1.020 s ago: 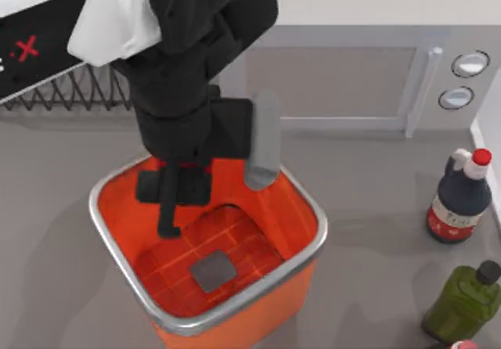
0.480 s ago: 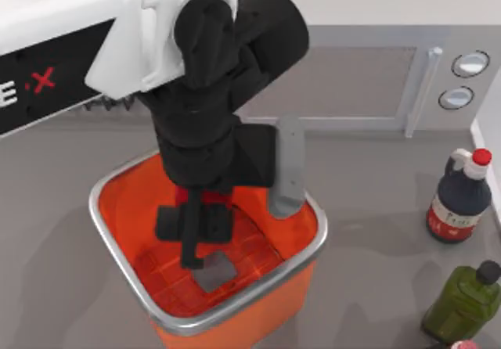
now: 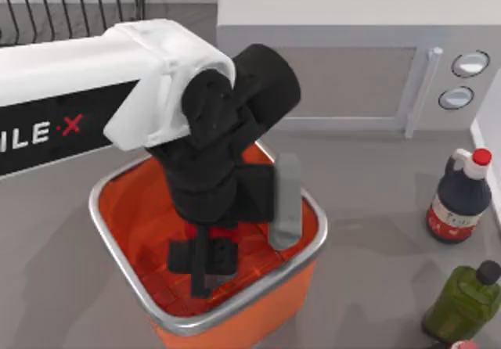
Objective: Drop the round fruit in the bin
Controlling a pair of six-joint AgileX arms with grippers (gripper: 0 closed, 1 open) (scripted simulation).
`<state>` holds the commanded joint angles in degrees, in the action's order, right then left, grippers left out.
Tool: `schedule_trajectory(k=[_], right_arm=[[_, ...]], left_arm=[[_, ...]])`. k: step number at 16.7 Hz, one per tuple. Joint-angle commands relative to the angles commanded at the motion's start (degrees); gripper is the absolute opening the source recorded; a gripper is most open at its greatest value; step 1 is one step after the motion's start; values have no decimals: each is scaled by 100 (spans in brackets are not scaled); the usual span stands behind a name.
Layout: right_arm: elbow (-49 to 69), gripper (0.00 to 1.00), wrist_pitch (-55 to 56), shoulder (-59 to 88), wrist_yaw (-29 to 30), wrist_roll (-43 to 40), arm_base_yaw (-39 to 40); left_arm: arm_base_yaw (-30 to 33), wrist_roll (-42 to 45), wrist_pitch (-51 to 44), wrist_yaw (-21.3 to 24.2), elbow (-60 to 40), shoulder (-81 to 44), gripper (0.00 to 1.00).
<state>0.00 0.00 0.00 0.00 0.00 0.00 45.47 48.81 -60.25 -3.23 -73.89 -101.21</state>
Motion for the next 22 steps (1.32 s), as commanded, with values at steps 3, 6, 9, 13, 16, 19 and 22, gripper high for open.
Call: schedule_trajectory(k=[3, 6, 9, 13, 16, 19, 22], right_arm=[[0, 100, 0, 0, 0, 0, 0], [0, 100, 0, 0, 0, 0, 0], [0, 100, 0, 0, 0, 0, 0], [0, 100, 0, 0, 0, 0, 0], [0, 100, 0, 0, 0, 0, 0], [0, 100, 0, 0, 0, 0, 0], [0, 100, 0, 0, 0, 0, 0]], left_arm=[[0, 0, 10, 0, 9, -2, 0], [0, 0, 10, 0, 9, -2, 15], [0, 0, 10, 0, 9, -2, 38], [0, 0, 10, 0, 9, -2, 68], [0, 0, 10, 0, 9, -2, 90], [0, 0, 10, 0, 9, -2, 100], [0, 0, 10, 0, 9, -2, 100]])
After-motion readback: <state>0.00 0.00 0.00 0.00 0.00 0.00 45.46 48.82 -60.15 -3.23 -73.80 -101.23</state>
